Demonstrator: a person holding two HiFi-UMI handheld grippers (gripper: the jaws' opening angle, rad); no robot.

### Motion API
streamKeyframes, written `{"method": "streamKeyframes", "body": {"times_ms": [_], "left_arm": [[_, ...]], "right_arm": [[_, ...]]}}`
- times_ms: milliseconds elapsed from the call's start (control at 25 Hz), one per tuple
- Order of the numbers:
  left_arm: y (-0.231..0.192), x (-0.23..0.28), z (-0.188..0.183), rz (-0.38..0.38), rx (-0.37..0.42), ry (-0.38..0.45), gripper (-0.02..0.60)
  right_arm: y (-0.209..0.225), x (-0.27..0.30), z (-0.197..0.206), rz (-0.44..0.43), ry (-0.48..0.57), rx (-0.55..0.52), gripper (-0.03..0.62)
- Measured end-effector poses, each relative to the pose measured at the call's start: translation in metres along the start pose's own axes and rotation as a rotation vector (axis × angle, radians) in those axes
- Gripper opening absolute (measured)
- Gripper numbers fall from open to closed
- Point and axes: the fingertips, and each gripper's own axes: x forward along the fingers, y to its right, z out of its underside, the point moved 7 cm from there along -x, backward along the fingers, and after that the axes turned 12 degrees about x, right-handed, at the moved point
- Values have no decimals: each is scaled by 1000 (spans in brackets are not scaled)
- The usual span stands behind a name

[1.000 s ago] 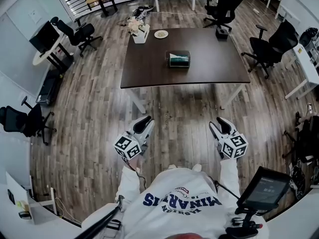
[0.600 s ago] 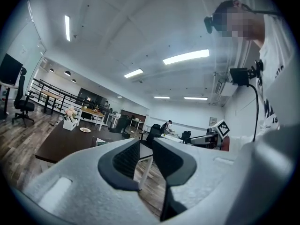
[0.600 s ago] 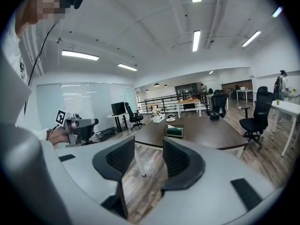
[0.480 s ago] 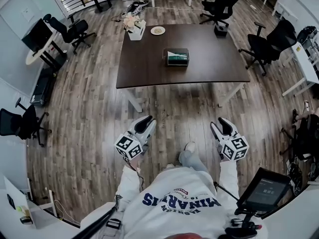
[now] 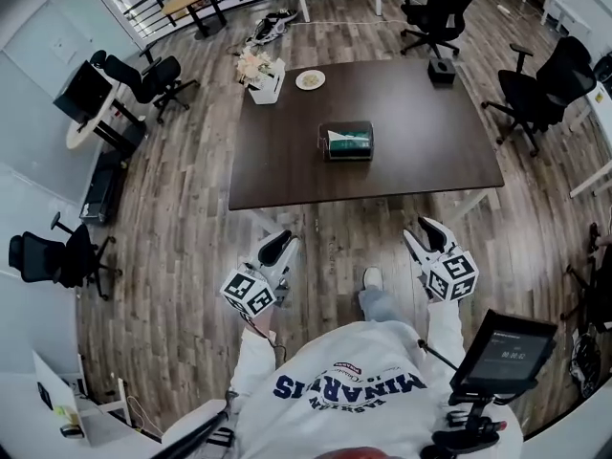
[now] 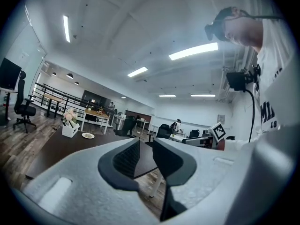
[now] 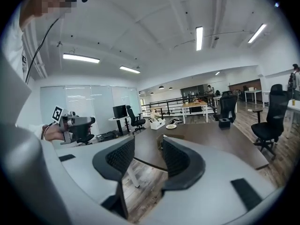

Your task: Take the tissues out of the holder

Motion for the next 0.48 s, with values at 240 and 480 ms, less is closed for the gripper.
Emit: {"method": "streamKeyframes", "body": {"times_ms": [240, 480], "left_arm": [[-49, 84, -27, -45, 11, -18, 67], [-87, 142, -49, -85, -30, 9, 67]], "right_arm": [[76, 76, -53, -62, -21, 22, 179], [126, 138, -91, -111, -61, 29, 178]]}}
